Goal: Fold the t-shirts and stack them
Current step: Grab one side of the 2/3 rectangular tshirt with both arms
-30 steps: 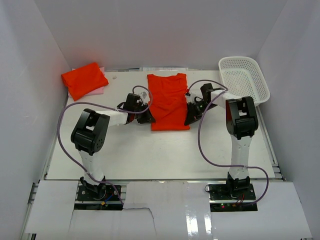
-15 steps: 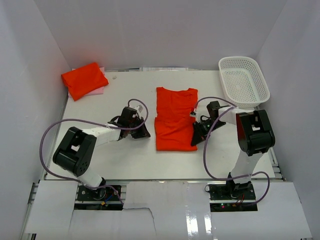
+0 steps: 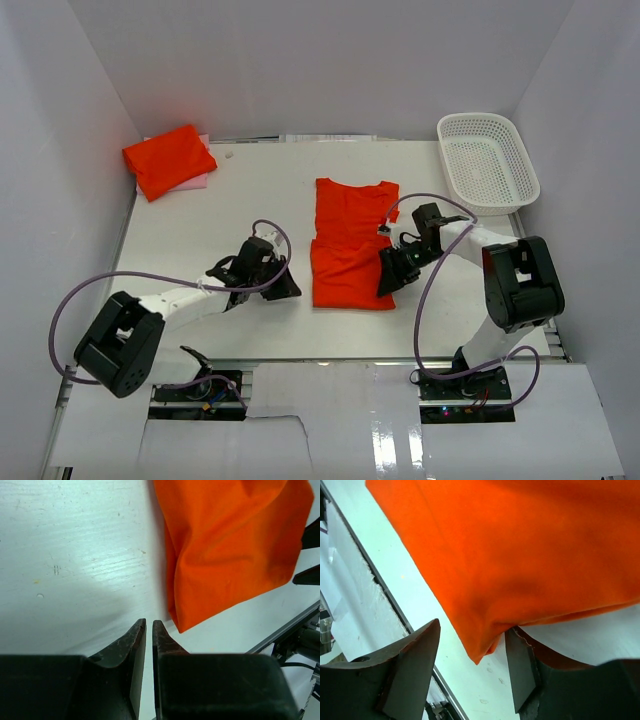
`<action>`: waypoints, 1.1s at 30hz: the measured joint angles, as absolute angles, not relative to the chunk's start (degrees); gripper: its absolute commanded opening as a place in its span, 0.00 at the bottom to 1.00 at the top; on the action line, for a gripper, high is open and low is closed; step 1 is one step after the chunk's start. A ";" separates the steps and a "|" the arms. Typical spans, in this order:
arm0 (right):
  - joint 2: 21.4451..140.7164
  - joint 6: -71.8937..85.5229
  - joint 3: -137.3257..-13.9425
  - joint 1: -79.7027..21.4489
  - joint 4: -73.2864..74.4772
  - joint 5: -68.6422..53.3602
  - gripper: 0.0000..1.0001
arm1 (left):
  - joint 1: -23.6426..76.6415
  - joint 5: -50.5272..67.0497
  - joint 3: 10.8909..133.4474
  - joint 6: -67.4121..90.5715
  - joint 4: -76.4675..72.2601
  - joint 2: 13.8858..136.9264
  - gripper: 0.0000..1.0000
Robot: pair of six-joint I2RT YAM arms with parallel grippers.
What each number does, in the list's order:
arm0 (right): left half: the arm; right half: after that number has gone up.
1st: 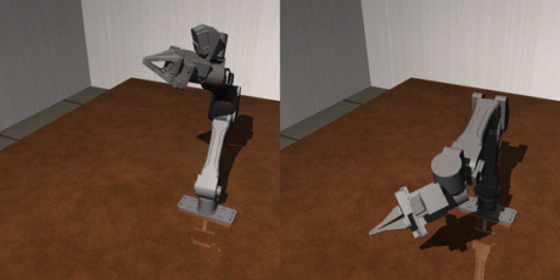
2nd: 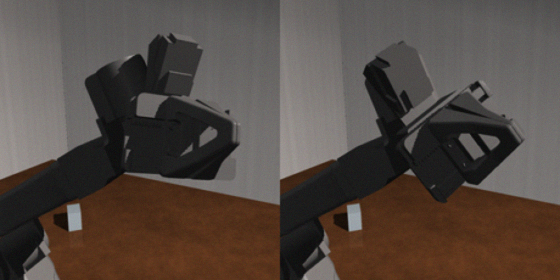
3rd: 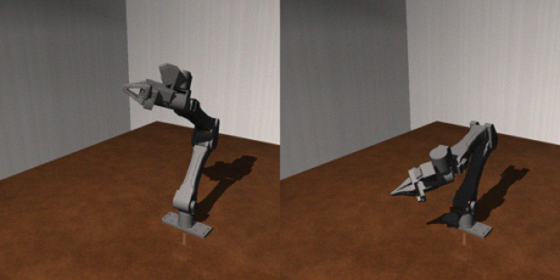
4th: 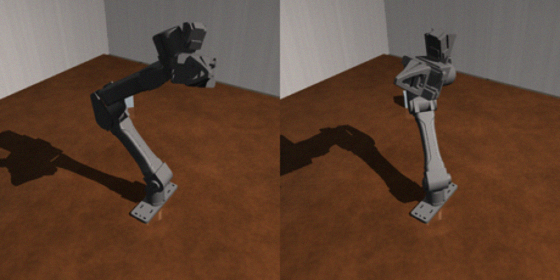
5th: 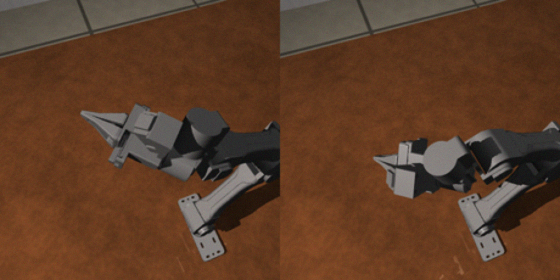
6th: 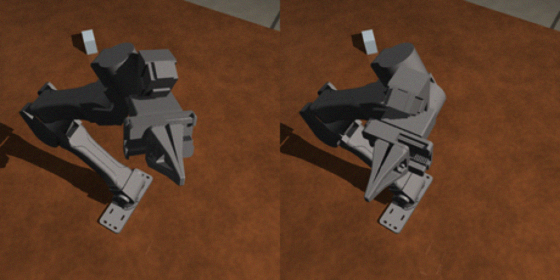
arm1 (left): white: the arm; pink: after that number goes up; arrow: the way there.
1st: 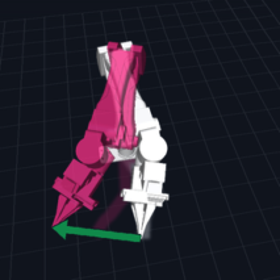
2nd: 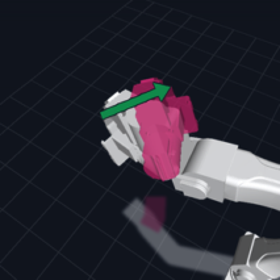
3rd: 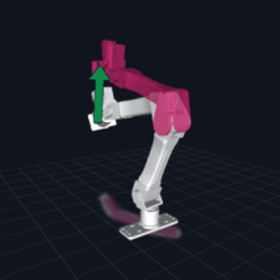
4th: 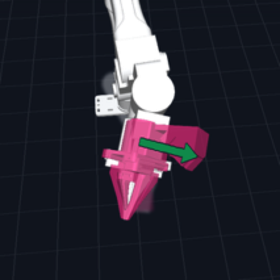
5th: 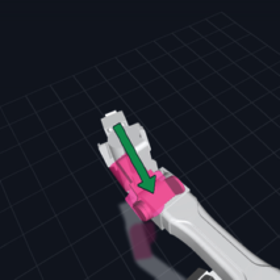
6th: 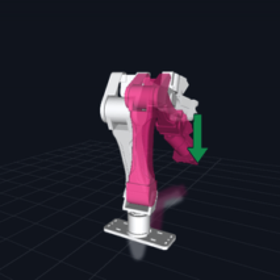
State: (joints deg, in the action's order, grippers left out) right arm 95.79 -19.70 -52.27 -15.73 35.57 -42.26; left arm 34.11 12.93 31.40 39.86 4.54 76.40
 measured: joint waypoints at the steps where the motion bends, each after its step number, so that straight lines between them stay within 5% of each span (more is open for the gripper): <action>1: 95.70 -19.53 -52.27 -15.73 35.51 -41.65 0.61 | 34.28 12.73 31.33 40.05 4.93 75.42 0.23; 8: 94.52 -18.04 -53.28 -15.14 36.14 -35.51 0.62 | 34.76 11.27 32.77 39.68 7.94 71.55 0.37; 12: 91.72 -17.61 -57.30 -13.61 36.45 -30.83 0.61 | 35.51 9.80 34.79 38.37 9.93 69.01 0.57; 15: 87.48 -16.40 -60.55 -12.95 34.87 -27.77 0.62 | 35.88 8.69 36.95 37.78 10.31 66.92 0.59; 26: 75.02 -4.45 -66.98 -12.82 19.81 -20.29 0.99 | 43.51 -1.52 60.73 33.95 -0.23 76.31 0.71; 27: 74.43 -1.50 -66.76 -12.86 17.96 -17.72 0.90 | 44.34 -2.61 63.33 33.76 -1.67 78.46 0.73; 30: 71.07 5.43 -63.37 -12.84 10.09 -11.94 0.90 | 45.60 -5.34 69.69 33.82 -5.08 84.60 0.94; 33: 64.73 10.63 -56.23 -12.75 0.80 -9.15 0.90 | 45.78 -7.92 73.84 35.48 -7.07 89.65 0.98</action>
